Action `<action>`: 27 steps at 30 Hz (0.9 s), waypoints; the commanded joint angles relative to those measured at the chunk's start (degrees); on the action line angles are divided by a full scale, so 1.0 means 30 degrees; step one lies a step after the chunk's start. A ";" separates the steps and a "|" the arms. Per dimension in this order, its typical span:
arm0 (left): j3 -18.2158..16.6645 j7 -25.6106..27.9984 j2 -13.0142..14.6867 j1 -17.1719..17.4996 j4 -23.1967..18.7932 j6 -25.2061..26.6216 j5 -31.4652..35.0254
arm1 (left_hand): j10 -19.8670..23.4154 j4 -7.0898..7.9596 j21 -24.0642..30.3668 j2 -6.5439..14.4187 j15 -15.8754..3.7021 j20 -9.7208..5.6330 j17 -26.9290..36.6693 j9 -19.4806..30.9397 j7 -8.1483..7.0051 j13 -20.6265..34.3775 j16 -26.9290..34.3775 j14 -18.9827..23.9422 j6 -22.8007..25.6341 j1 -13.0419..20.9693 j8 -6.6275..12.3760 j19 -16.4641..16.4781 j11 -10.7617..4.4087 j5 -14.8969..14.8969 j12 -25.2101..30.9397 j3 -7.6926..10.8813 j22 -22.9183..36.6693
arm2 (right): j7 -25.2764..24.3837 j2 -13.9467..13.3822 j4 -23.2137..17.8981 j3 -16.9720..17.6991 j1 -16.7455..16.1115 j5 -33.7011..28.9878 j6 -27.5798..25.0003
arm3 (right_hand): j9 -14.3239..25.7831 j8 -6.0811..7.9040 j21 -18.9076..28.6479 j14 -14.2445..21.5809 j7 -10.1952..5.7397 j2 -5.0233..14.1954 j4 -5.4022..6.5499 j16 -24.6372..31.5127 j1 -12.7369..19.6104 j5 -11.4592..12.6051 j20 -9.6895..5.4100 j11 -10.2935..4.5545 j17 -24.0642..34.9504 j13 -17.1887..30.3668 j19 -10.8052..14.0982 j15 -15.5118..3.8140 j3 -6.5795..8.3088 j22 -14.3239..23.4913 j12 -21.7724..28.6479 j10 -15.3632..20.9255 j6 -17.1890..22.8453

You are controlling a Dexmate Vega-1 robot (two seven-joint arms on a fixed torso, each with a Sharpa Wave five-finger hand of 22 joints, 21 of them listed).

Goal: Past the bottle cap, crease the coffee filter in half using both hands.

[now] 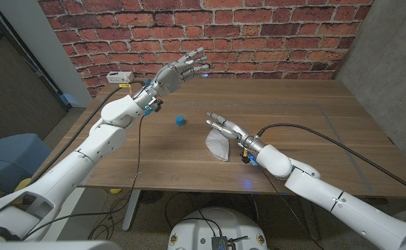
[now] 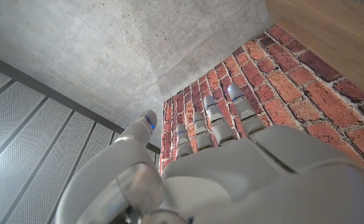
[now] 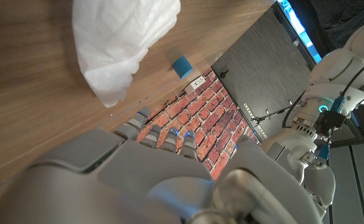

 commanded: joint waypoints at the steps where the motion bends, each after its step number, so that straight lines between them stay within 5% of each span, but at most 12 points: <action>1: -0.0244 0.0573 -0.0104 0.0416 0.0438 -0.0412 0.0084 | -0.0003 -0.0039 -0.0113 -0.0330 -0.0006 0.0091 0.0033 0.0057 -0.0175 0.0039 -0.0031 -0.0282 0.0508 -0.0195 0.0297 -0.0223 0.0082 -0.0038 0.0210 -0.0153 0.0051 | 0.0321 0.1204 0.1759 0.1420 -0.0308 0.2695 0.2749 | 0.0025 0.0135 0.0114 0.1066 0.0241 -0.0120 -0.0185 0.0015 0.0343 0.0028 0.0219 0.0289 0.0071 0.0062 0.1335 0.0236 0.0212 0.0048 0.0078 0.0892 0.0675; 4: -0.0323 0.0816 -0.0211 0.0562 0.0710 -0.0643 0.0168 | 0.0148 -0.0095 -0.0180 -0.0325 -0.0029 0.0105 0.0009 0.0054 -0.0080 0.0032 -0.0046 -0.0392 0.1273 -0.0278 0.0517 -0.0323 0.0128 -0.0020 0.0295 -0.0133 0.0049 | 0.0441 0.1405 0.2035 0.1768 -0.0350 0.3457 0.3129 | 0.0037 0.0211 0.0257 0.2303 0.0638 -0.0201 -0.0300 0.0190 0.0497 -0.0010 0.0456 0.0661 0.0094 0.0066 0.2551 0.0638 0.0304 0.0061 0.0057 0.1637 0.1312; 10: -0.0466 0.1298 -0.0446 0.0878 0.1161 -0.1142 0.0315 | 0.0527 -0.0128 -0.0219 -0.0292 -0.0079 0.0094 -0.0001 0.0054 0.0135 0.0027 -0.0038 -0.0463 0.1907 -0.0358 0.0654 -0.0354 0.0138 -0.0011 0.0440 -0.0101 0.0048 | 0.0602 0.1765 0.2480 0.2279 -0.0396 0.4553 0.3748 | 0.0046 0.0338 0.0242 0.3591 0.1139 -0.0196 -0.0514 0.0291 0.0794 -0.0086 0.0931 0.1327 0.0109 0.0088 0.3511 0.1173 0.0510 0.0094 0.0091 0.2785 0.2353; 20: -0.0624 0.1662 -0.0701 0.1339 0.1685 -0.1731 0.0247 | 0.1634 -0.0505 -0.0321 -0.0797 -0.0097 -0.0054 -0.0079 0.0087 0.0643 0.0067 0.0005 -0.0497 0.3190 -0.0578 0.0829 -0.0424 0.0472 -0.0032 0.0799 -0.0324 0.0043 | 0.0124 0.1802 0.1915 0.3138 -0.0684 0.5195 0.3909 | 0.0060 0.0568 0.0079 0.5830 0.1746 0.0042 -0.1328 0.0477 0.1919 -0.0416 0.1685 0.2212 0.0152 0.0142 0.4497 0.1553 0.1329 0.0169 0.0252 0.5066 0.4517; 27: -0.0755 0.1671 -0.0545 0.1707 0.1663 -0.1464 -0.0169 | 0.1723 -0.0569 -0.0341 -0.0816 -0.0094 -0.0055 -0.0085 0.0095 0.0656 0.0080 0.0009 -0.0512 0.3287 -0.0609 0.0792 -0.0431 0.0485 -0.0024 0.0809 -0.0329 0.0043 | -0.0227 0.1586 0.1363 0.3701 -0.0830 0.5279 0.3785 | 0.0064 0.0592 0.0019 0.6536 0.1907 0.0100 -0.1648 0.0562 0.2317 -0.0616 0.1776 0.2235 0.0197 0.0164 0.4698 0.1495 0.1656 0.0190 0.0274 0.5681 0.5148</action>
